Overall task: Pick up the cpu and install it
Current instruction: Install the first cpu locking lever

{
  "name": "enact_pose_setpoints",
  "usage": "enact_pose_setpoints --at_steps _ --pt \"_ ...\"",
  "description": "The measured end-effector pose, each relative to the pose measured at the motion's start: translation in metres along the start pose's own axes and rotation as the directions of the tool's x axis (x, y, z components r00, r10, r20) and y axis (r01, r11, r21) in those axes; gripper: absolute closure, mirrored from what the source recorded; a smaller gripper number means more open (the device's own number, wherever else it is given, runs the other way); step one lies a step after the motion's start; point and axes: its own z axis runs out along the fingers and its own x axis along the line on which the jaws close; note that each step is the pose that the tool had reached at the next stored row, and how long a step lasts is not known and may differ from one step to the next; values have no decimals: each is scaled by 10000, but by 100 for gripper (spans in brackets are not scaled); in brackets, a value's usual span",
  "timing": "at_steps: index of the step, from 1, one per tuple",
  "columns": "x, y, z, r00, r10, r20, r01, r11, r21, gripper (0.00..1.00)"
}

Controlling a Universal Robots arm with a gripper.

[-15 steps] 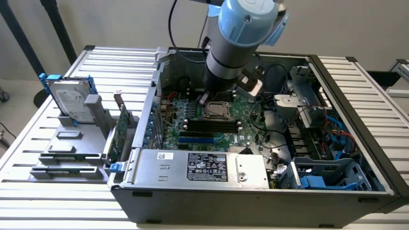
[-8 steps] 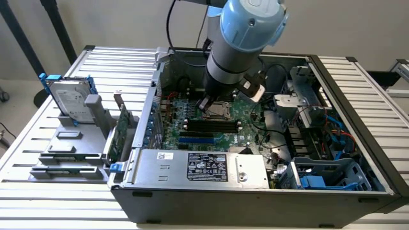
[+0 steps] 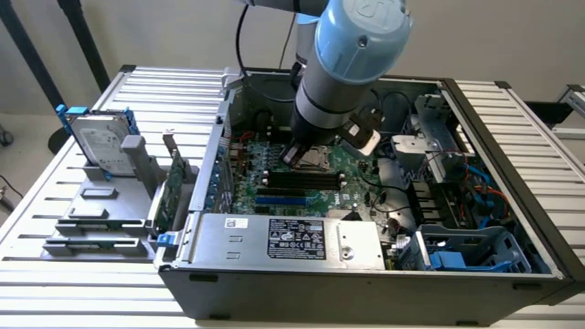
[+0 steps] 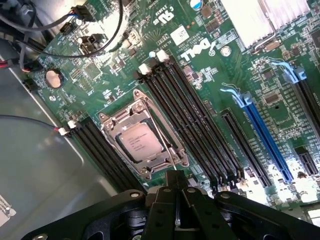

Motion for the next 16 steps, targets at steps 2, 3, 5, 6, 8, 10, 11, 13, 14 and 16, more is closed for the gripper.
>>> enact_pose_setpoints --at_steps 2,3,5,6,8,10,11,13,14,16 --pt "-30 -24 26 10000 31 -11 -31 10000 -9 89" --pt "-50 -40 42 10000 40 -12 -40 10000 -13 89" --pt "-88 -69 78 10000 66 -20 -66 10000 -21 89" --pt "-99 -72 95 10000 76 -23 -77 10000 -25 89" --pt "-111 -64 127 10000 78 -25 -78 10000 -27 89" --pt "-121 -54 161 10000 76 -28 -76 10000 -30 89" --pt "-125 -51 178 10000 76 -28 -76 10000 -33 89" --pt "-134 -54 217 10000 73 -34 -73 10000 -39 89" --pt "-137 -61 236 10000 71 -36 -71 10000 -42 89" --pt "-137 -80 274 10000 66 -40 -66 10000 -54 89"
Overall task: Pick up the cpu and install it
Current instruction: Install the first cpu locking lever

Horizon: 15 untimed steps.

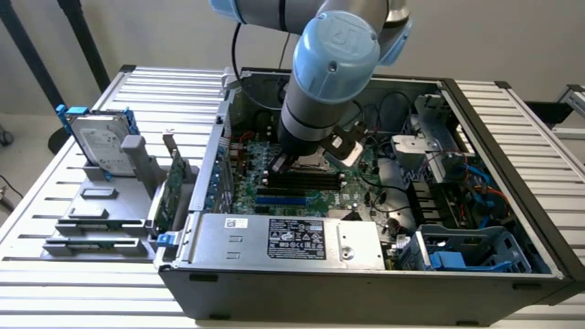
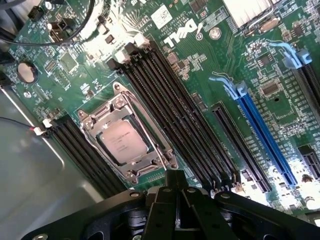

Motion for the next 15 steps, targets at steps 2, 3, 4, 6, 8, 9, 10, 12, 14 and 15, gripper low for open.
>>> enact_pose_setpoints --at_steps 2,3,4,6,8,9,10,12,14,15 --pt "3 -10 30 10000 -7 -7 7 10000 -11 89" --pt "2 -11 44 10000 -9 -7 9 10000 -21 89" --pt "0 -12 59 10000 -12 -1 12 10000 -37 89" --pt "-3 -9 84 10000 -19 15 19 10000 -76 89" --pt "-3 -11 109 10000 -27 30 28 9999 -121 89" --pt "-2 -15 118 10000 -32 39 33 9999 -148 89" --pt "-2 -25 128 10000 -40 39 41 9998 -175 89" --pt "-14 -54 141 10000 -55 37 56 9997 -217 89" --pt "-25 -80 150 10000 -68 32 69 9996 -259 89" --pt "-27 -85 153 10000 -74 31 75 9996 -276 89"
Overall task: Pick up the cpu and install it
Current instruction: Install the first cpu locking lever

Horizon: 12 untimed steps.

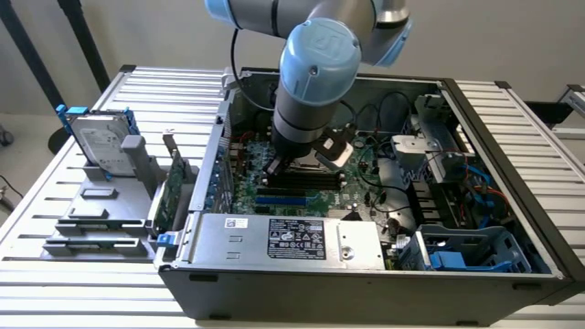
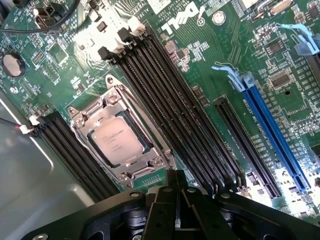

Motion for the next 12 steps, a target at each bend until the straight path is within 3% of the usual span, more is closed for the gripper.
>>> enact_pose_setpoints --at_steps 4,12 --pt "2 -3 13 10000 -25 2 25 10000 -65 89" --pt "8 -21 62 9999 -129 -49 128 9996 -255 89"
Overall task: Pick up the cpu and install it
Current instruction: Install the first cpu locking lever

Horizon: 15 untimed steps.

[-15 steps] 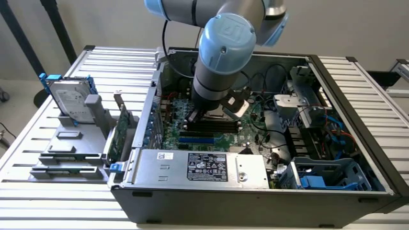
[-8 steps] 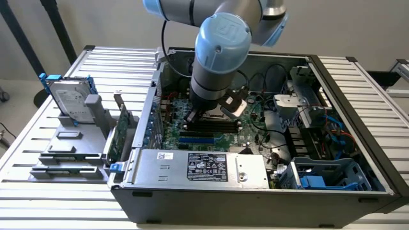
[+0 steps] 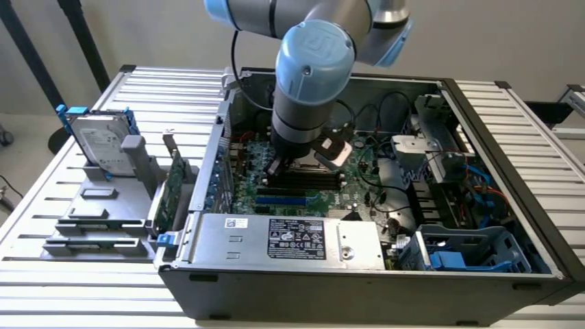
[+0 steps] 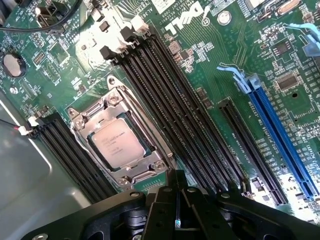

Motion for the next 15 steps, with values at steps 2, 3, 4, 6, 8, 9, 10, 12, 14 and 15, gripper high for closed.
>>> enact_pose_setpoints --at_steps 2,3,4,6,8,9,10,12,14,15 --pt "-6 -7 6 10000 -17 0 17 10000 -12 89" --pt "-10 -10 10 10000 -24 1 24 10000 -17 89" --pt "-13 -13 13 10000 -31 1 31 10000 -20 89" --pt "-16 -17 21 10000 -46 -1 46 10000 -24 89" --pt "-15 -20 29 10000 -64 -2 64 10000 -33 89" --pt "-13 -21 34 10000 -73 -7 73 10000 -37 89" --pt "-10 -23 39 10000 -84 -11 84 10000 -40 89" --pt "-8 -24 46 9999 -105 -15 105 9999 -45 89" --pt "-5 -27 51 9999 -119 -5 119 9999 -53 89" --pt "-3 -30 53 9999 -124 7 124 9999 -60 89"
